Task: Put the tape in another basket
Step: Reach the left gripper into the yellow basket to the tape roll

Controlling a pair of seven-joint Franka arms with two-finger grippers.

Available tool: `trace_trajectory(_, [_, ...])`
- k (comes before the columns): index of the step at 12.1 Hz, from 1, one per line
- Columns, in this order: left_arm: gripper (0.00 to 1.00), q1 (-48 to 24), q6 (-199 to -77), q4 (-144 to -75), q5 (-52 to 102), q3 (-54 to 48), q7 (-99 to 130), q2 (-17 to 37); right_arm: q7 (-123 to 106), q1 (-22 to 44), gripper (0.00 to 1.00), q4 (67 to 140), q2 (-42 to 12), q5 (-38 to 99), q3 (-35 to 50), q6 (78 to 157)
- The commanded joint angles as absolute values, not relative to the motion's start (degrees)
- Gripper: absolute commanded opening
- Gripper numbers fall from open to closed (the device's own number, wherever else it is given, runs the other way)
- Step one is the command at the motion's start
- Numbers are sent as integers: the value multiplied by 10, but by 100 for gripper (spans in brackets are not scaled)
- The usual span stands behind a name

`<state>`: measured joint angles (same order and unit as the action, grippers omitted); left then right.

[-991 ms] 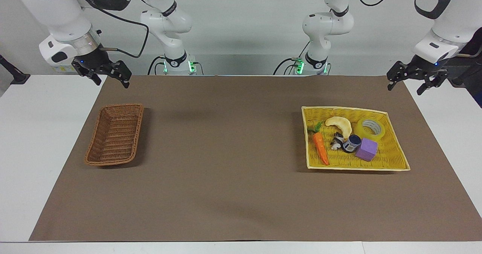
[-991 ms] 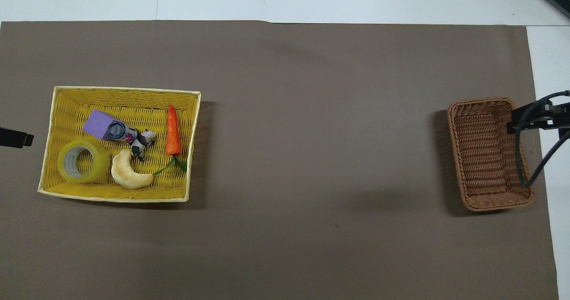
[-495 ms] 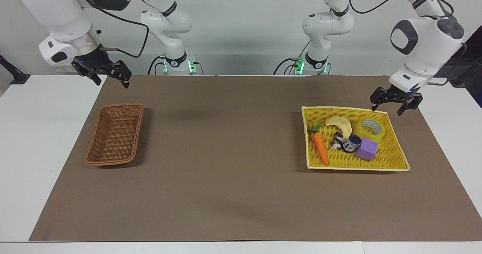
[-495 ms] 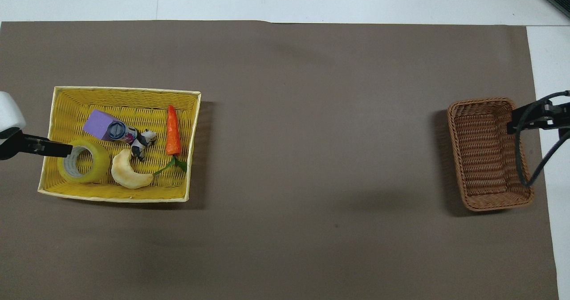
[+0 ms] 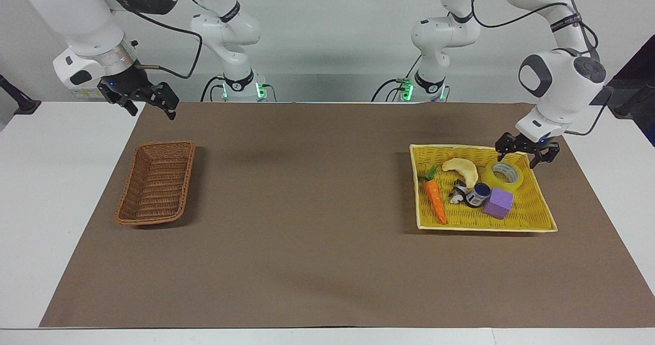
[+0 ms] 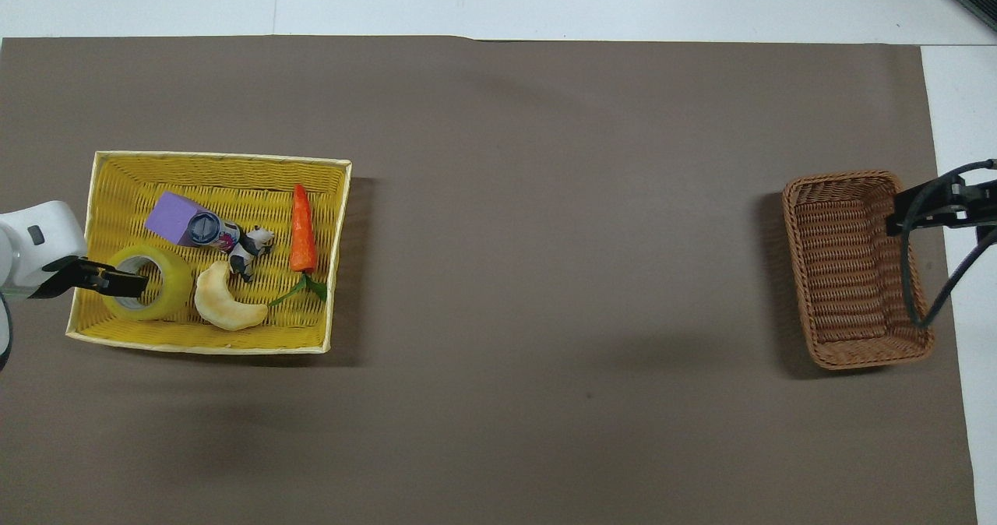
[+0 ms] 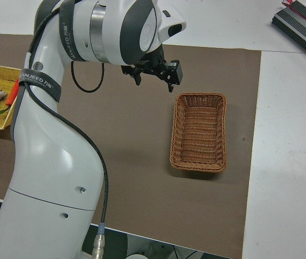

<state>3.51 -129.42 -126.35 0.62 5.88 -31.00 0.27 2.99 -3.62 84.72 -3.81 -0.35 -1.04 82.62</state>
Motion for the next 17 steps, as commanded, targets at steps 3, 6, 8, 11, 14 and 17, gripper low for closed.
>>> trace_trajectory(3, [100, 67, -1340, -1273, 15, 57, -414, 38, 38, -39, 100, 868, -23, -3, -8, 824])
trace_trajectory(6, [87, 68, -1343, -1264, 15, 57, -472, 45, 36, -40, 100, 873, -19, -4, -8, 826])
trace_trajectory(8, [84, 60, -1359, -1242, 15, 57, -468, 63, 35, -46, 100, 881, -16, -4, -8, 827])
trace_trajectory(11, [79, 57, -1395, -1241, 26, 55, -466, 98, 35, -47, 100, 894, -6, -3, -8, 828])
trace_trajectory(14, [11, 58, -1398, -1239, 26, 55, -469, 98, 37, -46, 100, 903, -3, -2, -8, 838])
trace_trajectory(17, [0, 58, -1383, -1209, 26, 55, -469, 98, 37, -43, 100, 928, 12, 1, -8, 860])
